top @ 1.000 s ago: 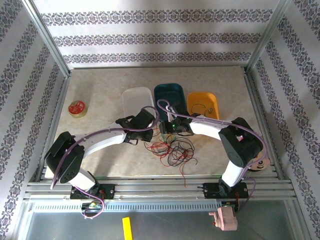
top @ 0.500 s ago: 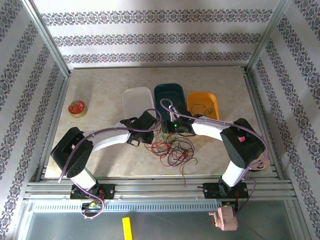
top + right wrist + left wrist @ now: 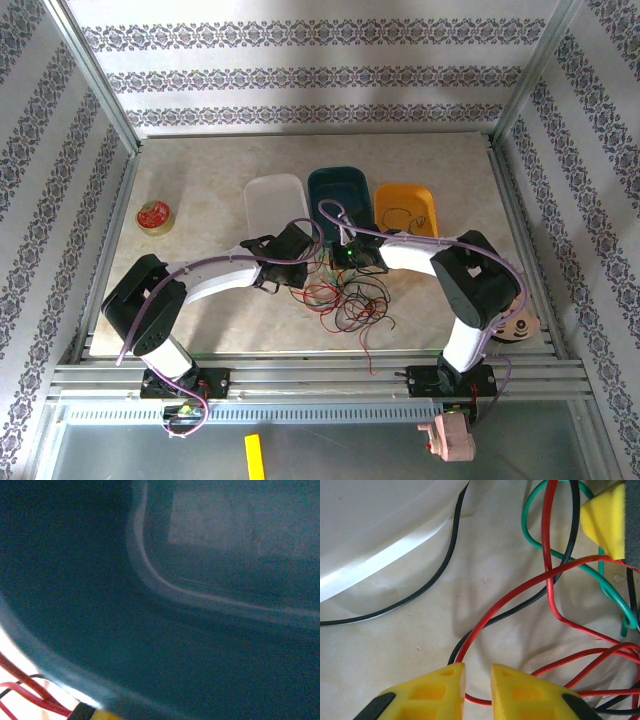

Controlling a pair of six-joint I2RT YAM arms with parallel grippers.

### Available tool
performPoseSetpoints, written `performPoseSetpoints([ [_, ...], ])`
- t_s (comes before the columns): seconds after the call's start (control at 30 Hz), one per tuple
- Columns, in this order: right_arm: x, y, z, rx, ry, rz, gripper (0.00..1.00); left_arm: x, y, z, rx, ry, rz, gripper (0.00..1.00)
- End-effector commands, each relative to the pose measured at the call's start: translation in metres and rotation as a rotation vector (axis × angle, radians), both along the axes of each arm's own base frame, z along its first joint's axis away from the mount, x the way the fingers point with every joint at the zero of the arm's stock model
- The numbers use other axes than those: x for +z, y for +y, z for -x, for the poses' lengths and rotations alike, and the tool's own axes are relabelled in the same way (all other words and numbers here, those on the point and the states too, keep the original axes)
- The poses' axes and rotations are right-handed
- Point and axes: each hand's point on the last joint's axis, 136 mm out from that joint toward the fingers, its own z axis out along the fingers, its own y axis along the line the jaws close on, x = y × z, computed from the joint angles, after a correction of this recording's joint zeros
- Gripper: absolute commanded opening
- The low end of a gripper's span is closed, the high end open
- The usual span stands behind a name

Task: Untangle the cables

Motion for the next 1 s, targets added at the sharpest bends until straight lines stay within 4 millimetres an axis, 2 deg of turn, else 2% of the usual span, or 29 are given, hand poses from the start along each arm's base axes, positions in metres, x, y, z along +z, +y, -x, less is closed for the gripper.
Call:
performPoseSetpoints([
  [0.0, 0.033, 0.001, -0.002, 0.003, -0.115, -0.02, 0.0, -0.009, 0.003, -0.002, 0.013, 0.009, -0.01, 0.15],
  [0.13, 0.069, -0.006, 0.006, 0.005, -0.22, -0.062, 0.0, -0.013, 0.004, -0.001, 0.013, 0.016, -0.017, 0.08],
  [0.3, 0.11, -0.025, 0.013, -0.048, -0.347, -0.097, 0.0, -0.015, 0.008, -0.001, 0.02, 0.013, -0.035, 0.0],
  [0.57, 0.17, -0.063, 0.015, -0.192, -0.58, -0.144, 0.0, -0.023, 0.01, 0.001, 0.022, 0.032, -0.057, 0.0],
  [0.73, 0.184, -0.085, 0.018, -0.282, -0.633, -0.215, 0.0, -0.027, 0.011, 0.003, 0.025, 0.05, -0.07, 0.0],
  [0.87, 0.178, -0.099, 0.02, -0.34, -0.583, -0.285, 0.0, -0.02, 0.001, 0.003, -0.02, 0.036, -0.019, 0.01],
  [0.93, 0.174, -0.102, 0.022, -0.35, -0.577, -0.279, 0.0, -0.006, -0.01, 0.003, -0.077, -0.001, 0.037, 0.12],
  [0.97, 0.171, -0.103, 0.023, -0.353, -0.572, -0.277, 0.0, 0.005, -0.018, 0.004, -0.115, -0.026, 0.08, 0.23],
])
